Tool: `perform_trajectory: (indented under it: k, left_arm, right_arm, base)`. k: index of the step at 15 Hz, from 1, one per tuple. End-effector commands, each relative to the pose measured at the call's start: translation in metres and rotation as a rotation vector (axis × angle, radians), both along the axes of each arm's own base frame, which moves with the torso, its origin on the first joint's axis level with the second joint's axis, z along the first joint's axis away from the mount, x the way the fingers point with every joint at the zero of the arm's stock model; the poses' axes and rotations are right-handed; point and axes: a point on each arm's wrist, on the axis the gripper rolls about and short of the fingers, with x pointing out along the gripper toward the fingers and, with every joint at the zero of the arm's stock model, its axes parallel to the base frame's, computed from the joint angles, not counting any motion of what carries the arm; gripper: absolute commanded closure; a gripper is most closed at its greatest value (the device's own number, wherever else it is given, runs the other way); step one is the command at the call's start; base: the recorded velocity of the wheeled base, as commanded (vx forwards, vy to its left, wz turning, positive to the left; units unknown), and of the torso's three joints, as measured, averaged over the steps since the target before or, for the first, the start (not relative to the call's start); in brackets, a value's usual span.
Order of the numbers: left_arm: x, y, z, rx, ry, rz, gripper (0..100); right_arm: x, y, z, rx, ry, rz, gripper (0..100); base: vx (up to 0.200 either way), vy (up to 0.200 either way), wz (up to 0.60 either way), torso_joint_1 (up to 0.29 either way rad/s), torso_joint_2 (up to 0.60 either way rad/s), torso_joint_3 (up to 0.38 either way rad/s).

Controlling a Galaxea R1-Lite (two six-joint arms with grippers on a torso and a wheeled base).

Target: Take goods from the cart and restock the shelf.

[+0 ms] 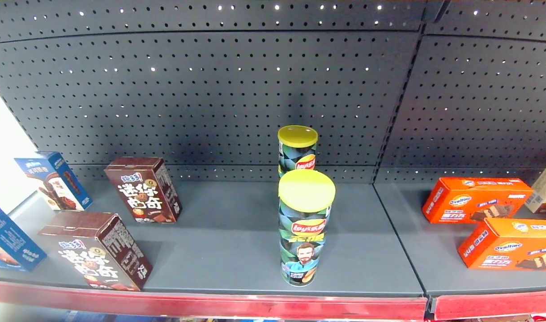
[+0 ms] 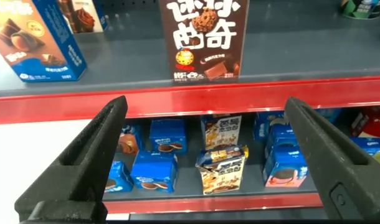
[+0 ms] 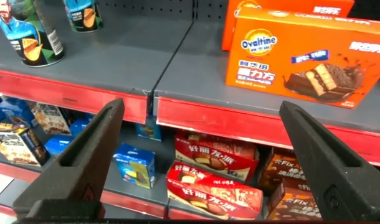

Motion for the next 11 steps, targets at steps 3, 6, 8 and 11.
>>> perform_trajectory:
  k: [3, 6, 8, 11]
  left_arm:
    - [0.0001, 0.0001, 0.0, -0.006, 0.001, 0.005, 0]
    - [0.0001, 0.0001, 0.0, -0.006, 0.001, 0.006, 0]
    - [0.0001, 0.0002, 0.0, -0.006, 0.001, 0.005, 0]
    - [0.0001, 0.0002, 0.0, -0.006, 0.001, 0.005, 0]
  right_arm:
    - [0.0001, -0.0001, 0.0003, 0.028, 0.006, -0.004, 0]
    - [0.0002, -0.0001, 0.0002, 0.039, 0.007, -0.005, 0]
    - [0.0001, 0.0, 0.0003, 0.037, 0.008, 0.0, 0]
    - [0.0001, 0.0, 0.0003, 0.038, 0.008, 0.0, 0]
  base:
    - [0.0, 0.0, 0.0, 0.0, 0.0, 0.0]
    - [0.0, 0.0, 0.0, 0.0, 0.0, 0.0]
    - [0.0, 0.0, 0.0, 0.0, 0.0, 0.0]
    - [0.0, 0.0, 0.0, 0.0, 0.0, 0.0]
